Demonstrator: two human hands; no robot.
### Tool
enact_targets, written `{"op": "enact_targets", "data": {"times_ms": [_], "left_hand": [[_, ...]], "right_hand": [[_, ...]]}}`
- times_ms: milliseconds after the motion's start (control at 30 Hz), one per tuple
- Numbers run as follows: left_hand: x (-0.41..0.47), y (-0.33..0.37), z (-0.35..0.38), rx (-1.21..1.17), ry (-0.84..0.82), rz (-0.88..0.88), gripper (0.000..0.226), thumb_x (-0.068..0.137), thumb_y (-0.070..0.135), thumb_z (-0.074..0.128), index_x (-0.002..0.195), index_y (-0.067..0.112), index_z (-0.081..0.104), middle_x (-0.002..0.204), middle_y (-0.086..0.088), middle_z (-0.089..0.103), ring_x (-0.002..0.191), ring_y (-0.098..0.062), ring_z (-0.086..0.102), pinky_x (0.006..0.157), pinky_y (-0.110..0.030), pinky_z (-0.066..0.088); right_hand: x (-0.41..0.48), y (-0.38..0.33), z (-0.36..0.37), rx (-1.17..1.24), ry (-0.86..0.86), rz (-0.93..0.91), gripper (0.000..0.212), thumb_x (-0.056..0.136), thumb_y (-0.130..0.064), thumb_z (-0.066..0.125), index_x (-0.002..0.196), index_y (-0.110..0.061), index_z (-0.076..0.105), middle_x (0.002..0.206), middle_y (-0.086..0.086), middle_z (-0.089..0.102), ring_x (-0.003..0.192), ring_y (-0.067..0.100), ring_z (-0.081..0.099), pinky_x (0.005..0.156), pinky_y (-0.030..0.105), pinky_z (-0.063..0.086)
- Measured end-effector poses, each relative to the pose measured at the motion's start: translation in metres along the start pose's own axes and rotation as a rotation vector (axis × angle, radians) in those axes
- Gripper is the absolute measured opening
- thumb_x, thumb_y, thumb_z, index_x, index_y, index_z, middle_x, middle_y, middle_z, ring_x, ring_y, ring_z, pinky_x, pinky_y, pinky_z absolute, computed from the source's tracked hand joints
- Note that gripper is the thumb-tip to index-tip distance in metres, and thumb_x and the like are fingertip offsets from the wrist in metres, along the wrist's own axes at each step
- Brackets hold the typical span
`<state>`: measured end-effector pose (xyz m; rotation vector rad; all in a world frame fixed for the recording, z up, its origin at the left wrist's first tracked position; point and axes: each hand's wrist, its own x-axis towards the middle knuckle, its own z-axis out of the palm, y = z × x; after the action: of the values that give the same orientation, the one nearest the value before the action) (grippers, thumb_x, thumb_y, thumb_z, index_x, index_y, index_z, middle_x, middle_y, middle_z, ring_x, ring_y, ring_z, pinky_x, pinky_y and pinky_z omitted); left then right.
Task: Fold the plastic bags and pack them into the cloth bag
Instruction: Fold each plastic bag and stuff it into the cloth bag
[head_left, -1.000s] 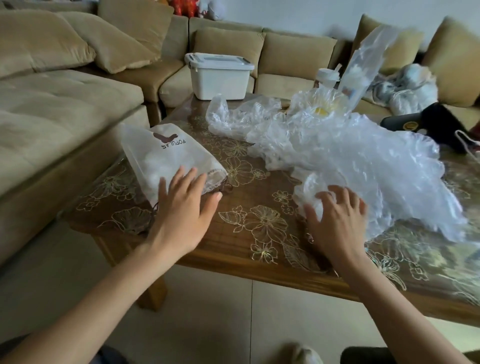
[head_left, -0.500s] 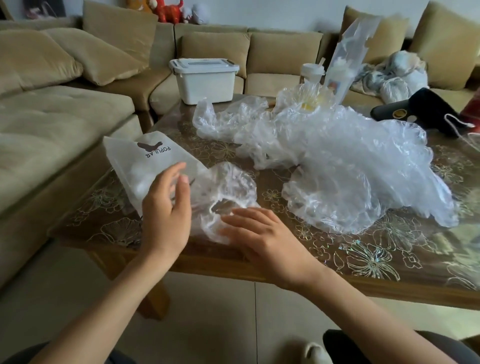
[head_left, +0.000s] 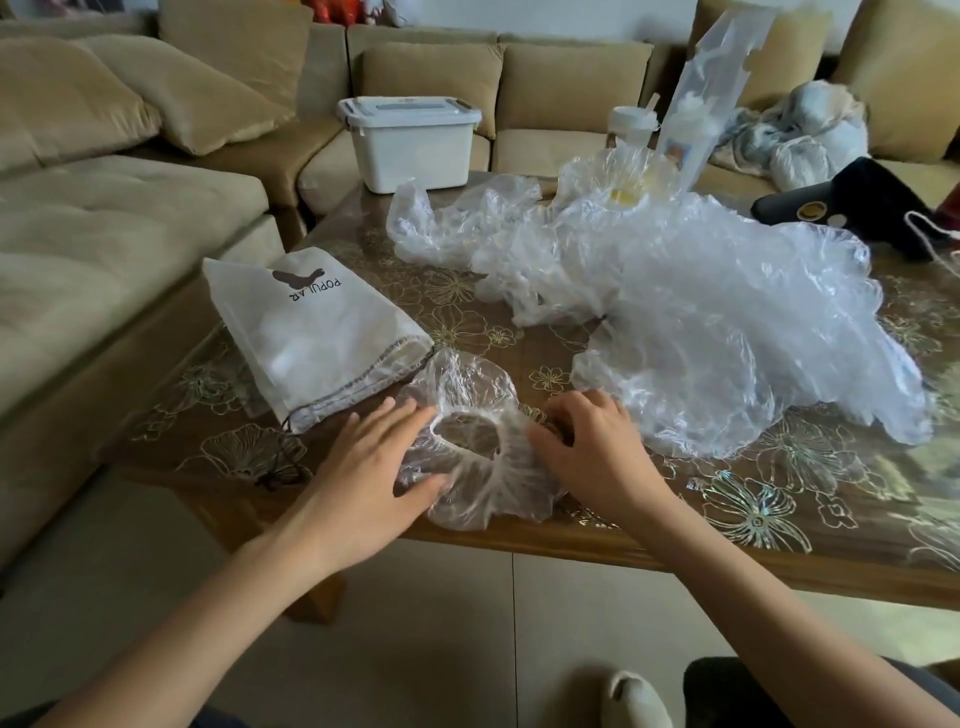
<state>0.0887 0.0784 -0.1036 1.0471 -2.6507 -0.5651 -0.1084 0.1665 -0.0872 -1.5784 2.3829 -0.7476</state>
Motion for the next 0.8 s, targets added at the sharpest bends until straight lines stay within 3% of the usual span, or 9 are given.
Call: {"op": "enact_targets", "data": {"times_ms": [100, 167, 233, 367, 533, 600, 667, 733, 800], "left_hand": [[-0.004, 0.0, 0.0, -0.035, 0.116, 0.035, 0.049, 0.094, 0.037, 0.05, 0.141, 0.026, 0.039, 0.146, 0.018, 0.026, 0.135, 0.004, 0.01, 0.115, -0.022, 0.005], [-0.005, -0.001, -0.002, -0.055, 0.207, 0.041, 0.022, 0.092, 0.024, 0.057, 0.112, 0.017, 0.062, 0.135, 0.006, 0.05, 0.134, -0.006, 0.032, 0.108, -0.02, 0.02], [-0.006, -0.001, -0.003, -0.038, 0.256, 0.045, 0.004, 0.088, 0.013, 0.061, 0.089, 0.011, 0.066, 0.118, -0.002, 0.062, 0.12, -0.017, 0.051, 0.1, -0.025, 0.034], [-0.009, 0.002, -0.006, -0.004, 0.261, 0.044, 0.008, 0.087, 0.009, 0.063, 0.079, 0.011, 0.063, 0.105, -0.003, 0.064, 0.094, -0.017, 0.061, 0.085, -0.027, 0.045], [-0.013, 0.012, -0.017, 0.03, 0.335, 0.006, 0.026, 0.087, 0.031, 0.061, 0.067, 0.015, 0.063, 0.065, 0.006, 0.059, 0.058, -0.009, 0.054, 0.053, -0.018, 0.037], [-0.008, 0.01, -0.027, -0.095, 0.47, -0.066, 0.03, 0.088, 0.037, 0.058, 0.069, 0.014, 0.062, 0.065, 0.004, 0.059, 0.06, -0.01, 0.056, 0.054, -0.016, 0.036], [-0.002, 0.008, -0.035, -0.31, 0.509, -0.118, 0.029, 0.084, 0.046, 0.061, 0.086, 0.016, 0.061, 0.088, 0.002, 0.064, 0.084, -0.011, 0.061, 0.073, -0.022, 0.047], [0.003, 0.015, -0.041, -0.6, 0.299, -0.2, 0.047, 0.078, 0.056, 0.063, 0.11, 0.024, 0.054, 0.111, 0.009, 0.059, 0.105, -0.005, 0.055, 0.087, -0.019, 0.042], [0.006, 0.024, -0.043, -0.845, 0.06, -0.292, 0.052, 0.072, 0.057, 0.059, 0.115, 0.028, 0.054, 0.107, 0.021, 0.058, 0.103, 0.005, 0.052, 0.084, -0.011, 0.037]], "right_hand": [[0.0, -0.006, 0.0, 0.092, -0.048, -0.054, 0.019, 0.09, -0.03, 0.06, 0.087, -0.011, 0.065, 0.084, -0.008, 0.051, 0.088, 0.013, 0.046, 0.076, 0.02, 0.04], [-0.001, -0.014, -0.001, 0.321, -0.083, -0.027, 0.012, 0.091, -0.022, 0.059, 0.083, -0.013, 0.059, 0.077, -0.008, 0.054, 0.07, 0.008, 0.052, 0.059, 0.013, 0.044], [0.001, -0.019, -0.004, 0.574, -0.077, 0.066, 0.01, 0.094, -0.021, 0.053, 0.089, -0.013, 0.055, 0.083, -0.001, 0.06, 0.068, 0.009, 0.058, 0.058, 0.019, 0.052], [0.008, -0.018, -0.011, 0.818, -0.125, 0.288, 0.012, 0.094, -0.017, 0.053, 0.087, -0.009, 0.05, 0.087, 0.009, 0.061, 0.076, 0.021, 0.064, 0.075, 0.042, 0.057], [0.014, -0.014, -0.021, 0.986, -0.197, 0.249, 0.022, 0.08, 0.0, 0.067, 0.095, -0.008, 0.052, 0.08, 0.011, 0.064, 0.056, 0.012, 0.065, 0.05, 0.023, 0.055], [0.016, -0.01, -0.031, 1.002, -0.304, 0.139, 0.032, 0.073, 0.001, 0.07, 0.1, -0.008, 0.055, 0.081, 0.012, 0.066, 0.06, 0.014, 0.066, 0.055, 0.024, 0.057], [0.016, -0.008, -0.042, 0.975, -0.447, 0.005, 0.042, 0.069, -0.001, 0.069, 0.107, -0.007, 0.056, 0.076, 0.01, 0.064, 0.063, 0.016, 0.064, 0.059, 0.025, 0.057], [0.014, -0.008, -0.049, 0.953, -0.552, -0.101, 0.047, 0.07, 0.001, 0.067, 0.114, -0.008, 0.055, 0.066, 0.005, 0.057, 0.058, 0.013, 0.056, 0.058, 0.021, 0.053], [0.012, -0.009, -0.052, 0.969, -0.6, -0.165, 0.048, 0.071, 0.005, 0.065, 0.116, -0.007, 0.054, 0.06, 0.0, 0.053, 0.053, 0.009, 0.051, 0.054, 0.018, 0.049]]}}
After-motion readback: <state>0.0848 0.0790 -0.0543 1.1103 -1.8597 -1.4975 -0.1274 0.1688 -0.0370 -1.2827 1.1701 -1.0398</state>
